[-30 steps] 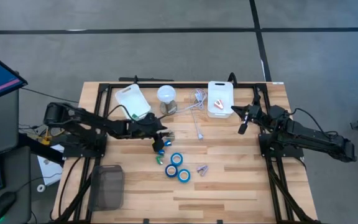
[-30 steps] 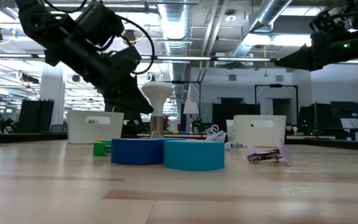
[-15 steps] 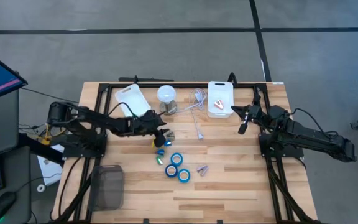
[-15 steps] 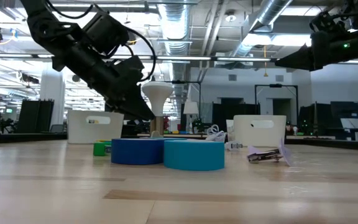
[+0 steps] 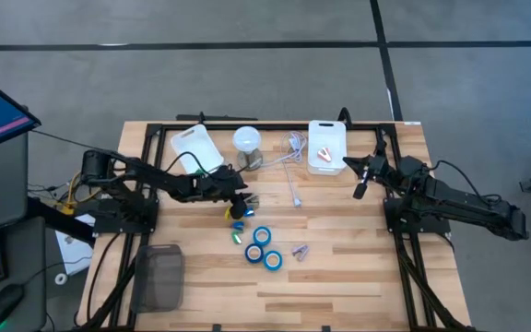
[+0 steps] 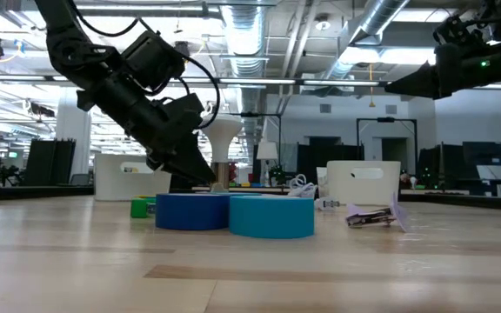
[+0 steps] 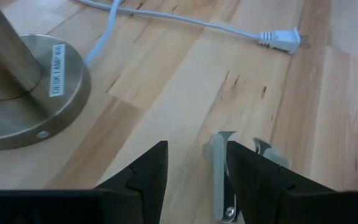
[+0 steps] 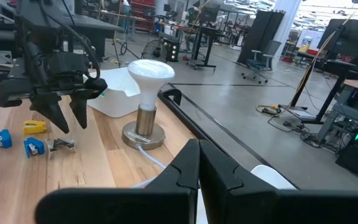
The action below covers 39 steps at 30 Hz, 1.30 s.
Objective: Pick and place Stapler, Stapler remover, tape
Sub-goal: Put the gray staple remover into the right white bin
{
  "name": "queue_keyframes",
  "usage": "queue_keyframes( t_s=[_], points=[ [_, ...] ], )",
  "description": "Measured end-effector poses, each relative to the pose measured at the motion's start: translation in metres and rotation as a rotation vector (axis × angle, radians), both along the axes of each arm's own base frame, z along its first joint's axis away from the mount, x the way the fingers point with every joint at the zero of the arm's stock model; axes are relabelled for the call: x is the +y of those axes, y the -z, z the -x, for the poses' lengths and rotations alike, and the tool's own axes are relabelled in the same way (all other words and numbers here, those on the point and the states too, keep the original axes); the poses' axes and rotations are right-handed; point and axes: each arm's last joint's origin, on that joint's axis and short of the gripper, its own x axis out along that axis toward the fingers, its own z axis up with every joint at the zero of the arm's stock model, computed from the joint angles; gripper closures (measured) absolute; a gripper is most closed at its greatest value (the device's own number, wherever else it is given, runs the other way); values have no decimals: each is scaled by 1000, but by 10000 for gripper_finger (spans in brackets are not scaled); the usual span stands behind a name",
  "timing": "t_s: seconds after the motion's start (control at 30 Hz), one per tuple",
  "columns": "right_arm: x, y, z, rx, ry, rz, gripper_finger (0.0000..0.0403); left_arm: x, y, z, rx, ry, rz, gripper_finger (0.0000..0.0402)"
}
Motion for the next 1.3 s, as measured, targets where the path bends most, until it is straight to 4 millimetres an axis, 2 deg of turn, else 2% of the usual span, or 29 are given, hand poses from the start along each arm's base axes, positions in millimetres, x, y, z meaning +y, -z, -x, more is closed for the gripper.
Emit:
queue_keyframes(
  t_s=[0.47,0.6,0.87,1.0,1.13,1.3],
  points=[
    [0,0,0,1,-1,1,403,1,17,-20,37,52,45,253],
    [0,0,0,1,-1,2,403,1,17,-20,34,54,43,282],
    [0,0,0,1,0,2,403,1,16,-21,26,52,43,379],
    [0,0,0,1,0,2,403,1,16,-21,21,52,42,378],
    [0,0,0,1,0,2,403,1,8,-22,-8,54,35,363],
    [0,0,0,2,-1,2,403,1,-20,-19,-92,70,-2,382]
  ],
)
